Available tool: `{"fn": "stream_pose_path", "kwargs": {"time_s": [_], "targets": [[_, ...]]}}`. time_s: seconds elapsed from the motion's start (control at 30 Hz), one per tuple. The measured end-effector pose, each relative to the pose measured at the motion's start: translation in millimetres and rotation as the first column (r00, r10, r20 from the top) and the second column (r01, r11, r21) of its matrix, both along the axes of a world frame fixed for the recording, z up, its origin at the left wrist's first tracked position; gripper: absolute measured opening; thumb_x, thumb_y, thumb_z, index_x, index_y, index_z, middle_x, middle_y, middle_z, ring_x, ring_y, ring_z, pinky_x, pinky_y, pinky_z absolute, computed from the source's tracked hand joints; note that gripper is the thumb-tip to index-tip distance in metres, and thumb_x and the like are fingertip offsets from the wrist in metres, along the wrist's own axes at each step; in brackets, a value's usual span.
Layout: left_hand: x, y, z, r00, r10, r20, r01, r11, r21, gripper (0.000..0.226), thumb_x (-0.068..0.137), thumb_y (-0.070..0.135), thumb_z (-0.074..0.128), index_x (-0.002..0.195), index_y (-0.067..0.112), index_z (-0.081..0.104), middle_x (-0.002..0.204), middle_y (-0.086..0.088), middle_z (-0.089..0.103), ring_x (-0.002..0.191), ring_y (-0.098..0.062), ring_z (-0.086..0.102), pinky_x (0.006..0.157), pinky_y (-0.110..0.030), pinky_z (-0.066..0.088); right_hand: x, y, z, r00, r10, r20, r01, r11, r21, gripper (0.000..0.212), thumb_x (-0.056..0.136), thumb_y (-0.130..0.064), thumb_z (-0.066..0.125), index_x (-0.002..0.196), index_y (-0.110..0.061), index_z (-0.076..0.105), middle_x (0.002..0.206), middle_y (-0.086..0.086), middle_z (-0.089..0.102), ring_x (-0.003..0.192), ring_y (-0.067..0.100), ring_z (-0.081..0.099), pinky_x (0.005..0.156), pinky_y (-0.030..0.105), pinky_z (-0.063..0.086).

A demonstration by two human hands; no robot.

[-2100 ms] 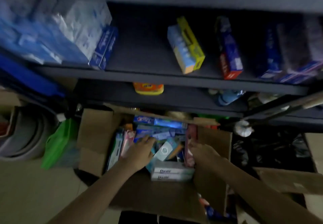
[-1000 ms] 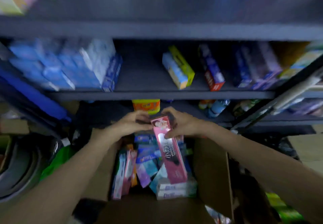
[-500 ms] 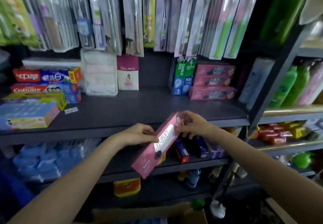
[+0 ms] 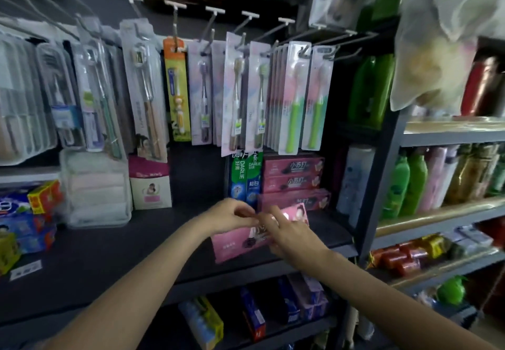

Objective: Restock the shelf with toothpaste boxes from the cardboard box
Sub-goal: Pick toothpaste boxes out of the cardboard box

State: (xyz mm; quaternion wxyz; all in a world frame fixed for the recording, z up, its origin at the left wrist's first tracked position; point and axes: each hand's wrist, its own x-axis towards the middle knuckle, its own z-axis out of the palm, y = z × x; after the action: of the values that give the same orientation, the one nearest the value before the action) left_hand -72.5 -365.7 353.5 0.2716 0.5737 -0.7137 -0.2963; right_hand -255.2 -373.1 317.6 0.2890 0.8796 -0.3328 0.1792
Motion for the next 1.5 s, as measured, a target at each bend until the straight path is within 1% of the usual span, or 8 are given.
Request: {"fn": "stream_pose_path", "kwargs": {"time_s": [0.17,0.3,0.47,0.73,0.97,1.17,1.37,1.5], "targets": [[-7.7,-34.4,-6.1,0.904,0.378,-0.201,-0.428,0.826,-0.368,0.017,0.089,0.009,0.054,0.103,0.01,0.064,0.105,-0.001,0.063,0.095,-0.009,0.055,0.081,-0.017,0.038,-37.0,-72.1,23.8,0.949,-0.291,0.119,0.28,0.955,0.101,0.078,0.039,-0.009,0.087,0.106,-0.004,0.049,0.108,0.019,0.059,0.055,0.027,0.063,0.032,0.027,0.042],[1.9,-37.5,-35.1,0.908,0.411,-0.082,-0.415,0.854,-0.314,0.021,0.089,0.004,0.052,0.106,0.01,0.062,0.108,-0.001,0.058,0.095,-0.007,0.051,0.079,-0.011,0.034,-43.3,-133.3,21.3,0.897,-0.408,0.173,0.361,0.899,0.247,0.065,0.08,0.0,0.059,0.126,-0.011,0.014,0.145,0.023,0.027,0.084,0.04,0.065,0.052,0.035,0.042],[9.4,-38.2,-57.2,0.907,0.417,-0.051,-0.416,0.873,-0.255,0.022,0.089,0.005,0.051,0.107,0.012,0.061,0.107,0.003,0.052,0.1,-0.008,0.051,0.083,-0.013,0.034,-30.5,-161.9,1.5,0.874,-0.478,0.093,0.421,0.837,0.349,0.064,0.082,0.011,0.051,0.137,-0.006,0.023,0.145,0.02,0.019,0.09,0.034,0.065,0.056,0.033,0.039],[4.9,-41.5,-66.5,0.896,0.441,-0.055,-0.441,0.868,-0.229,0.021,0.088,0.003,0.051,0.104,0.013,0.062,0.106,0.002,0.054,0.099,-0.01,0.053,0.081,-0.014,0.036,-20.9,-161.6,7.1,0.838,-0.499,0.221,0.344,0.797,0.496,0.051,0.086,0.011,0.046,0.133,-0.001,0.032,0.138,0.02,0.03,0.095,0.04,0.062,0.061,0.038,0.037],[-5.0,-17.3,-75.7,0.912,0.405,-0.068,-0.403,0.849,-0.341,0.021,0.088,0.002,0.051,0.103,0.013,0.062,0.103,0.003,0.054,0.095,-0.008,0.055,0.083,-0.017,0.042,15.9,-79.1,-4.2,0.977,-0.011,0.211,-0.077,0.91,0.408,0.036,0.09,-0.012,0.046,0.125,-0.006,0.045,0.13,0.011,0.04,0.08,0.041,0.061,0.058,0.042,0.047],[0.9,66.4,-129.1,0.952,0.303,0.042,-0.255,0.862,-0.437,0.026,0.082,0.017,0.038,0.081,0.006,0.062,0.081,-0.003,0.059,0.074,-0.008,0.052,0.065,-0.018,0.042,28.6,-3.7,-65.1,0.881,0.432,0.192,-0.472,0.776,0.418,0.022,0.086,-0.018,0.04,0.092,-0.009,0.059,0.091,0.007,0.06,0.057,0.028,0.059,0.039,0.034,0.047],[38.3,177.1,-257.5,0.928,0.341,0.146,-0.339,0.94,-0.041,0.018,0.088,0.011,0.047,0.09,0.01,0.065,0.096,-0.001,0.065,0.091,-0.017,0.062,0.08,-0.031,0.049,37.4,71.1,-171.6,0.859,0.505,-0.089,-0.251,0.565,0.786,0.038,0.091,-0.029,0.03,0.11,-0.013,0.059,0.105,0.007,0.062,0.085,0.03,0.064,0.063,0.038,0.052],[60.9,239.8,-342.3,0.884,0.384,0.265,-0.455,0.836,0.306,0.024,0.089,0.011,0.047,0.109,0.012,0.062,0.113,-0.005,0.064,0.102,-0.025,0.062,0.086,-0.031,0.046,50.2,101.5,-260.0,0.767,0.554,-0.325,0.074,0.427,0.901,0.034,0.096,-0.015,0.041,0.128,-0.015,0.049,0.122,0.007,0.054,0.107,0.028,0.055,0.074,0.035,0.045]]}}
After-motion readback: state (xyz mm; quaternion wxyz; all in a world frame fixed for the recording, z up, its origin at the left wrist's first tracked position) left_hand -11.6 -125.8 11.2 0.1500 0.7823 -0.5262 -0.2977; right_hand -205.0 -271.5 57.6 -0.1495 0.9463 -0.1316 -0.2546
